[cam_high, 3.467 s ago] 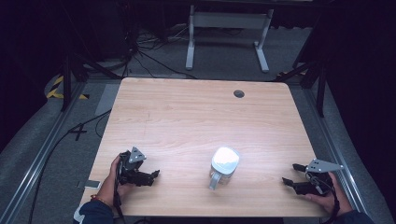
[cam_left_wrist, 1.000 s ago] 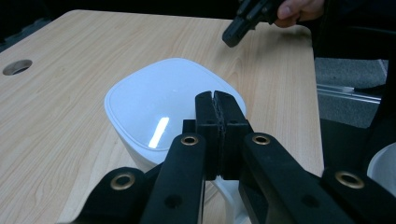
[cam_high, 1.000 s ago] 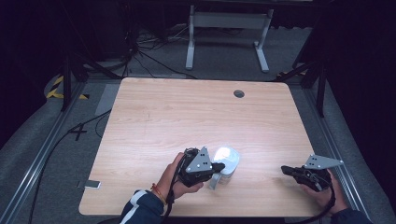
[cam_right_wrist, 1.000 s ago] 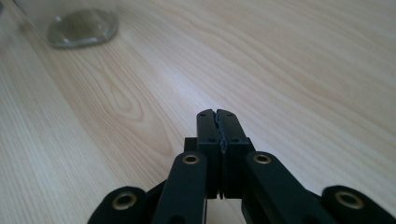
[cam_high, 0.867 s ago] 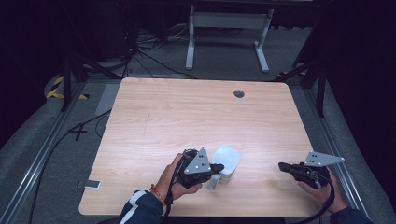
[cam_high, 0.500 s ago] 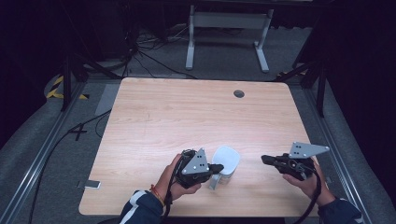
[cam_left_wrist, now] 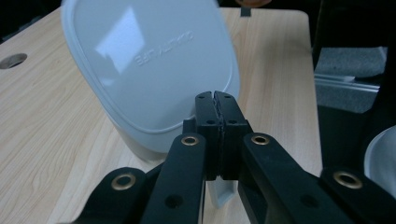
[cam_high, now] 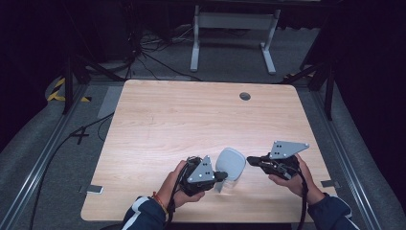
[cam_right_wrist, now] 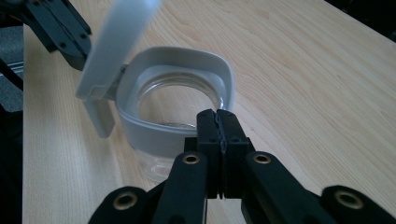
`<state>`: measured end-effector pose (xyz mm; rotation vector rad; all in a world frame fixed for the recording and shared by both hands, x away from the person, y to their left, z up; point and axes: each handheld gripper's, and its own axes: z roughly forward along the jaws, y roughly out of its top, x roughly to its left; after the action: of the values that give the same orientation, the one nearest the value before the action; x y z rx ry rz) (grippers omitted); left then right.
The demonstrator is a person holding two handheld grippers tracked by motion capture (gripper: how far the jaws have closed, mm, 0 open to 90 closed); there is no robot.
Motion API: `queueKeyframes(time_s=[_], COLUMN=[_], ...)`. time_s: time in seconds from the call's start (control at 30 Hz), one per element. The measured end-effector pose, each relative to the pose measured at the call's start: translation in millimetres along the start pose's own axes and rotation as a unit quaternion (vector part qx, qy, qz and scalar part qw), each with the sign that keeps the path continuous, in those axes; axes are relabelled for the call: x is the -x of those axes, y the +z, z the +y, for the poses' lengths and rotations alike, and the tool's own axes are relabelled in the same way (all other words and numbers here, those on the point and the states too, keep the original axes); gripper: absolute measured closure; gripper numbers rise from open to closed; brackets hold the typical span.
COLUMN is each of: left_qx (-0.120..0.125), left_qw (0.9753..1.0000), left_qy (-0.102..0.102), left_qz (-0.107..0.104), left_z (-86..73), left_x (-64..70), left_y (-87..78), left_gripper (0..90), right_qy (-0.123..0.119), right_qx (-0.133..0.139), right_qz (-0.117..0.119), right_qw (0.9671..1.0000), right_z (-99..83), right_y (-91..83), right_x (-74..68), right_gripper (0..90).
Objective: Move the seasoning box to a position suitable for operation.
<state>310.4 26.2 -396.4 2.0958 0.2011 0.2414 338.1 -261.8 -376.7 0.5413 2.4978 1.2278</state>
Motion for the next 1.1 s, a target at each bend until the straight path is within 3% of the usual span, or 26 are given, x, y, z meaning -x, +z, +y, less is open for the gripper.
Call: queueKeyframes(time_s=[0.4, 0.53, 0.63, 0.7, 0.77, 0.83, 0.93, 0.97, 1.03, 1.1], left_qx=[-0.008, -0.021, -0.037, -0.055, -0.078, -0.084, -0.106, -0.105, -0.111, -0.113], left_qw=[1.0, 0.9995, 0.9982, 0.9959, 0.992, 0.9886, 0.9808, 0.9782, 0.9732, 0.9696], left_qy=[-0.003, -0.007, -0.014, -0.021, -0.033, -0.054, -0.076, -0.095, -0.112, -0.123], left_qz=[0.005, 0.02, 0.046, 0.069, 0.094, 0.113, 0.145, 0.152, 0.168, 0.179], left_z=[-1.9, -8.8, -19.3, -31.5, -45.4, -59.6, -82.4, -92.3, -104.8, -114.5], left_x=[-2.1, -4.1, -8.7, -14.4, -21.6, -30.5, -44.6, -51.4, -58.4, -63.7], left_y=[-3.6, -14.2, -25.0, -35.2, -45.0, -53.6, -65.5, -70.9, -77.7, -83.7], left_gripper=[87.5, 86.4, 85.7, 85.3, 85.0, 84.7, 83.8, 83.6, 82.7, 81.8], right_qy=[-0.034, -0.044, -0.048, -0.048, -0.048, -0.05, -0.05, -0.051, -0.055, -0.055], right_qx=[0.032, 0.035, 0.036, 0.037, 0.037, 0.037, 0.04, 0.041, 0.041, 0.044], right_qz=[0.023, 0.028, 0.029, 0.028, 0.027, 0.027, 0.029, 0.03, 0.03, 0.033], right_qw=[0.9986, 0.998, 0.9978, 0.9977, 0.9978, 0.9977, 0.9975, 0.9974, 0.9972, 0.997], right_z=[16.0, 19.7, 20.0, 20.1, 20.4, 20.6, 21.0, 21.4, 22.1, 22.5], right_y=[-2.2, -3.6, -3.7, -4.3, -5.2, -5.3, -5.8, -5.9, -6.1, -6.2], right_x=[-22.0, -28.0, -29.9, -29.9, -29.9, -29.9, -30.4, -30.9, -32.3, -33.0], right_gripper=[89.2, 89.2, 89.2, 89.2, 89.2, 89.2, 89.2, 89.2, 89.2, 89.2])
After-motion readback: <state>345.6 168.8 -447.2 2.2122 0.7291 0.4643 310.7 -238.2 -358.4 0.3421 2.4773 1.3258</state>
